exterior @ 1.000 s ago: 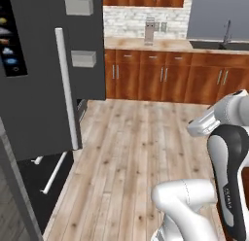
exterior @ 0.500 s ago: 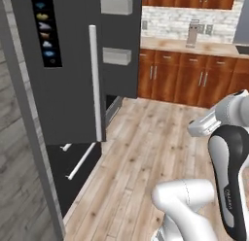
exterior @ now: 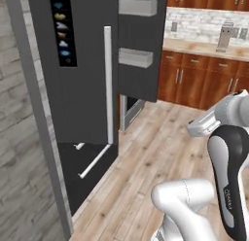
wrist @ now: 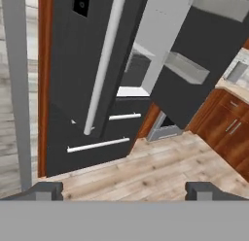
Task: Take the donuts from the fridge and place them on the empty tray on the dining counter.
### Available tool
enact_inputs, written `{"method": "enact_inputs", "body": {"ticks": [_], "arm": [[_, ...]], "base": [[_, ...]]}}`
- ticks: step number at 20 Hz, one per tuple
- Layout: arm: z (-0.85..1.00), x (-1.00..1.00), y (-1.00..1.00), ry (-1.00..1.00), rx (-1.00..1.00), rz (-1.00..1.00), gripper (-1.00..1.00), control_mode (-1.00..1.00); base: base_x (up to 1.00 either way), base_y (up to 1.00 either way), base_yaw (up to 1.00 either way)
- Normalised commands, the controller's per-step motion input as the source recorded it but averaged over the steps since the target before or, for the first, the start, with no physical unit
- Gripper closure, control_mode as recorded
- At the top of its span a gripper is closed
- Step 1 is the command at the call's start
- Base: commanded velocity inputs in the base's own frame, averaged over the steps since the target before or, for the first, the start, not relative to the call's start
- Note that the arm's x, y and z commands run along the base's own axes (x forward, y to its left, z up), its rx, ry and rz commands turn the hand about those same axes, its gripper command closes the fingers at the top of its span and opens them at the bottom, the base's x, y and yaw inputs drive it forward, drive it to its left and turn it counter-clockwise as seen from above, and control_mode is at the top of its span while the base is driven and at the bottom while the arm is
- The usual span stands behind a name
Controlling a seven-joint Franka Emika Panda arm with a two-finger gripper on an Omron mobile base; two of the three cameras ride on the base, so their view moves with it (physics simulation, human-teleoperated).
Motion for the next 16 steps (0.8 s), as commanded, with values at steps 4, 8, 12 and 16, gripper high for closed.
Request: {"method": "enact_inputs", "body": {"ticks": [4, 8, 12, 16], "arm": [[0.0, 0.0, 0.0, 0.0, 0.0, 0.0, -1.0, 1.0], [0.0, 0.0, 0.0, 0.0, 0.0, 0.0, -1.0, 1.0], [0.0, 0.0, 0.0, 0.0, 0.0, 0.0, -1.0, 1.0], [0.0, 0.0, 0.0, 0.0, 0.0, 0.0, -1.0, 1.0]], "base": [[0.51, -0.59, 0.13], [0.46, -0.64, 0.13], [0.48, -0.26, 0.21], [0.66, -0.02, 0.31]]}}
